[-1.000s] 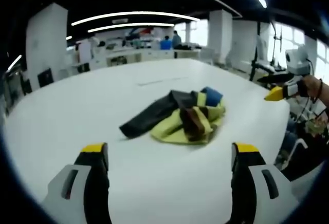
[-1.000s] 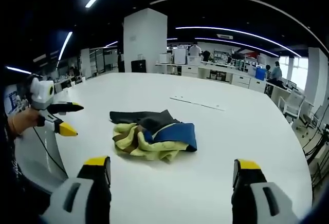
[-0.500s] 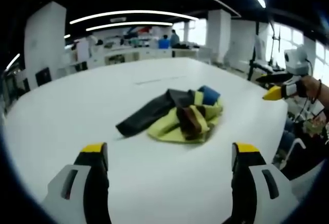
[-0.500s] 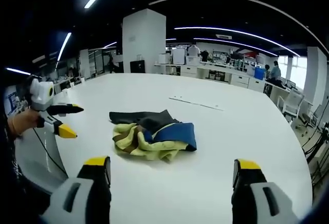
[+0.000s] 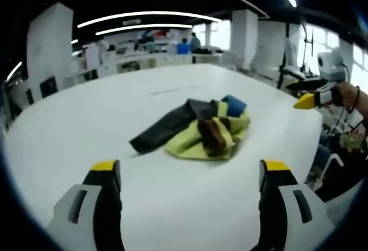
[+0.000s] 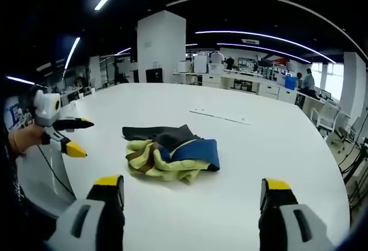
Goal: Fold the garment on the visible template until the final outline fits inside the template.
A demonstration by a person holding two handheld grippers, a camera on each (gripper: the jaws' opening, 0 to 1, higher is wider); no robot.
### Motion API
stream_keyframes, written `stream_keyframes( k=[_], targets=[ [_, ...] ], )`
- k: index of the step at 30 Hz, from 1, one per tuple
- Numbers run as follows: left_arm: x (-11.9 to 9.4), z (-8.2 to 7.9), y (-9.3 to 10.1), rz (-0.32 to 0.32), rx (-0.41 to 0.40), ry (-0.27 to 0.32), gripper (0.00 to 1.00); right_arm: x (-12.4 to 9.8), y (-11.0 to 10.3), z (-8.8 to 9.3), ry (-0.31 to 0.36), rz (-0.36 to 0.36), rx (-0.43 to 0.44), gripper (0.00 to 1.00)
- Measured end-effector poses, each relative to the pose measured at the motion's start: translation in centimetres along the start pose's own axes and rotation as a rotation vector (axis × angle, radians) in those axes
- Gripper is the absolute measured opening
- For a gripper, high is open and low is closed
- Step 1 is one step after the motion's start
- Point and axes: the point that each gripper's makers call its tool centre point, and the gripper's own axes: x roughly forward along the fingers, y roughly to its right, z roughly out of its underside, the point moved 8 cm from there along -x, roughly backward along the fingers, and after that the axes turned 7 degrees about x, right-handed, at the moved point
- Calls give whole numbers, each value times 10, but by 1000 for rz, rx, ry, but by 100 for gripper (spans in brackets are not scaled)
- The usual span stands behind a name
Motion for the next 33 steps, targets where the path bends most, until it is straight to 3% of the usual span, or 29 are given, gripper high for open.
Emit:
stream_keyframes(
  k=[10,16,24,33],
  targets=[
    [3,0,0,41,-31,-1,85,12,4,-11,1,-42,-32,88],
    [8,-10,-6,47,35,35,79,28,4,-23,5,-94,-51,79],
    [29,-31,-14,82,-16,86,68,47,9,-36,10,-157,-70,66],
    [60,-50,-20,103,9,100,55,72,8,-34,-22,-221,-100,48]
  ],
)
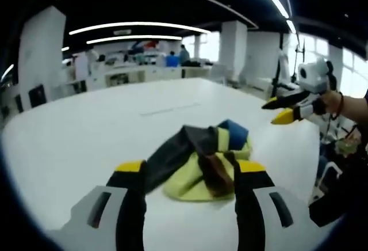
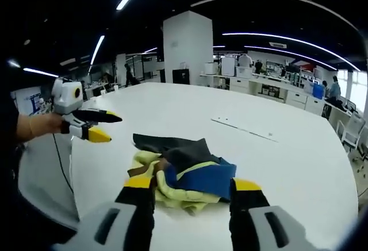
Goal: Fold the garment on the visible template until the final outline fits inside the template.
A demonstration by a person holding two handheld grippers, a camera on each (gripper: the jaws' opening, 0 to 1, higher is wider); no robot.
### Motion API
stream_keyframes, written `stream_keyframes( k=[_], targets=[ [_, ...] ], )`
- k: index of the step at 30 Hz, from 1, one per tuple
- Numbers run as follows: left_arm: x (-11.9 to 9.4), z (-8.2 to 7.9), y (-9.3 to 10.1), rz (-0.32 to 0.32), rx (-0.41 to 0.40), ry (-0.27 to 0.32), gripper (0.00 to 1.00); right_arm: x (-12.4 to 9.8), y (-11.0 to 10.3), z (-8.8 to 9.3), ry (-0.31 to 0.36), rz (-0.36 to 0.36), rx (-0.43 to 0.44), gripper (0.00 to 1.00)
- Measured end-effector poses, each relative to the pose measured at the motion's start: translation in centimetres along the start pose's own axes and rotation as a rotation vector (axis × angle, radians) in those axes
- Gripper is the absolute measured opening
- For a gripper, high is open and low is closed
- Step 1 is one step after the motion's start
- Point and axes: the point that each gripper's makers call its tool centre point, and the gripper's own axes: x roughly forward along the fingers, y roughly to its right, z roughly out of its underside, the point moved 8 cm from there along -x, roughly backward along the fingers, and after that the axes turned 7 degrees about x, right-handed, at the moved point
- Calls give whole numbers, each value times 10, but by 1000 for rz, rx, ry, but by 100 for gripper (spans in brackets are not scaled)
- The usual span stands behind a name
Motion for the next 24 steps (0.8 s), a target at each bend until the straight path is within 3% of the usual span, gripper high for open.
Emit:
stream_keyframes(
  k=[10,18,24],
  targets=[
    [43,1,5,63,20,-47,36,28,2,0,-25,-59,-31,32],
    [64,10,8,115,28,-94,21,48,-5,1,-44,-105,-42,26],
    [75,19,10,143,29,-128,18,59,-9,4,-65,-115,-52,21]
  ],
)
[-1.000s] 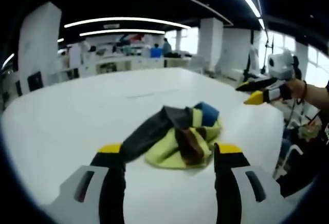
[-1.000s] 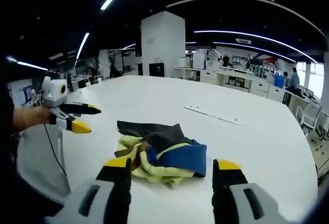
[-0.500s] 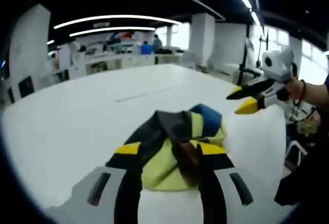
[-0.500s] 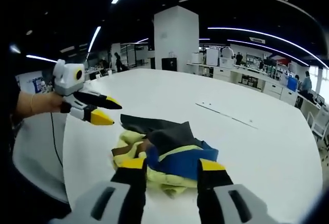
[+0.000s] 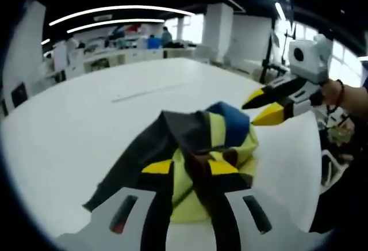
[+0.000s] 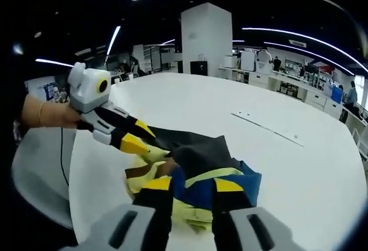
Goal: Fold the garment on the visible template until the final outline fits inside the template.
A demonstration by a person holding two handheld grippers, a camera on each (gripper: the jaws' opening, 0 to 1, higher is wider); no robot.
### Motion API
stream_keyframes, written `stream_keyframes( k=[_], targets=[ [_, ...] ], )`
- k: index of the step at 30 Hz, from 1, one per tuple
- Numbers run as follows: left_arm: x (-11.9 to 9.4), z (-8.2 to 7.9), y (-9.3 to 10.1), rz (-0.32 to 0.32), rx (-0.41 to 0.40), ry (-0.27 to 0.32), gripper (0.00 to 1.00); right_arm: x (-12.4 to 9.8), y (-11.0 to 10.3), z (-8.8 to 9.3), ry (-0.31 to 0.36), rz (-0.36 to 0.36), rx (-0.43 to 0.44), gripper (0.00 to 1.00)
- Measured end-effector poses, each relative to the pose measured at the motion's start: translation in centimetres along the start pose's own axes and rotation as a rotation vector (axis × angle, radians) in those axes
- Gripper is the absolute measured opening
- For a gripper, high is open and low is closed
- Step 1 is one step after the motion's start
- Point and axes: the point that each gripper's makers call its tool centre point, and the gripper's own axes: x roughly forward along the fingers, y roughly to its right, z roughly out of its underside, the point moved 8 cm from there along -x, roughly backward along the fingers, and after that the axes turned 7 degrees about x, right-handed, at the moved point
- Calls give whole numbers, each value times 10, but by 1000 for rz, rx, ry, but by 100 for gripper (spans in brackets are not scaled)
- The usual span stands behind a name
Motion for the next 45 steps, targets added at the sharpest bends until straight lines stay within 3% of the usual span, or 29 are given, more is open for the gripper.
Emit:
stream_keyframes(
  k=[9,13,17,27,34,40,45],
  targets=[
    [21,6,-3,26,-4,-25,9,15,-4,12,-78,-14,-29,15],
    [29,6,-5,30,7,-27,9,19,-6,17,-110,-9,-14,12],
    [35,5,-8,36,-3,-29,9,24,-9,21,-156,2,-82,9],
    [47,7,-9,63,-13,-51,8,37,-14,27,-206,27,-114,4],
    [45,7,-10,48,-4,-46,1,41,-15,30,-202,52,-145,0],
    [47,1,-13,52,14,-17,2,34,-16,30,-171,53,-69,0],
    [49,-5,-12,46,20,-1,0,29,-16,29,-158,60,-56,0]
  ],
)
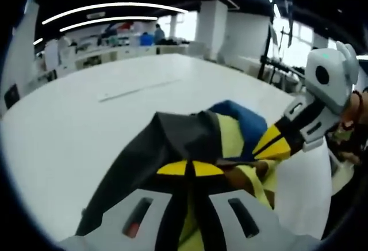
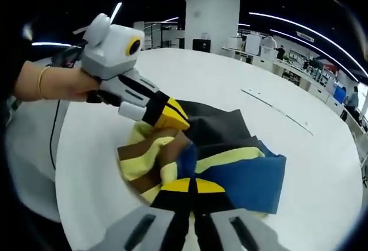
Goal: Fold the garment on the visible template until the final outline fits inside the template.
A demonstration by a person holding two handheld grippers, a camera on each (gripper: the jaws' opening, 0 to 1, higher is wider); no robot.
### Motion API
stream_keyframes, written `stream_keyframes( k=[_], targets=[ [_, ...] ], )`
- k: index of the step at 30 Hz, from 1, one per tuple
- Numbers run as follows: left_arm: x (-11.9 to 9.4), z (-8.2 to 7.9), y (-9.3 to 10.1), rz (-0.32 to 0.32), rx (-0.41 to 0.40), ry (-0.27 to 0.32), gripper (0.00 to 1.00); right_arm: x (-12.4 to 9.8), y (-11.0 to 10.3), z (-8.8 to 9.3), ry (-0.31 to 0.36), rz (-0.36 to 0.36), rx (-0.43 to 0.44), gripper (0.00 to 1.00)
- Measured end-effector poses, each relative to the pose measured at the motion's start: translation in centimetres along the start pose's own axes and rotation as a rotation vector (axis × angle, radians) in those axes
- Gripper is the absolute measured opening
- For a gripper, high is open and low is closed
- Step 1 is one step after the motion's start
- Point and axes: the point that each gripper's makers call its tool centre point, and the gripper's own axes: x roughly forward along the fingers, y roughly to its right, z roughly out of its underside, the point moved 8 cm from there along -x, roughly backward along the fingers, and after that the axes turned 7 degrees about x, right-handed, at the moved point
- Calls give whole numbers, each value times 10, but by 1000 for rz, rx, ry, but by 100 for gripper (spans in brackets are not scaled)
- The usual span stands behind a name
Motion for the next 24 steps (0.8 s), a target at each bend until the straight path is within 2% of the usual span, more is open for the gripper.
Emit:
stream_keyframes(
  k=[5,7,10,18,21,24],
  targets=[
    [-4,-3,2,-17,66,-14,0,-9,1,-3,21,15,-7,0],
    [-12,-7,3,-18,51,-4,0,-17,4,-6,59,48,12,0],
    [-21,-14,3,-24,51,10,0,-30,10,-10,123,63,89,0],
    [-43,-22,-5,-85,56,22,0,-60,25,-18,174,122,89,0],
    [-51,-23,-10,-132,70,11,0,-74,35,-21,197,168,96,0],
    [-59,-24,-14,-156,50,19,0,-85,45,-23,219,210,110,0]
  ],
)
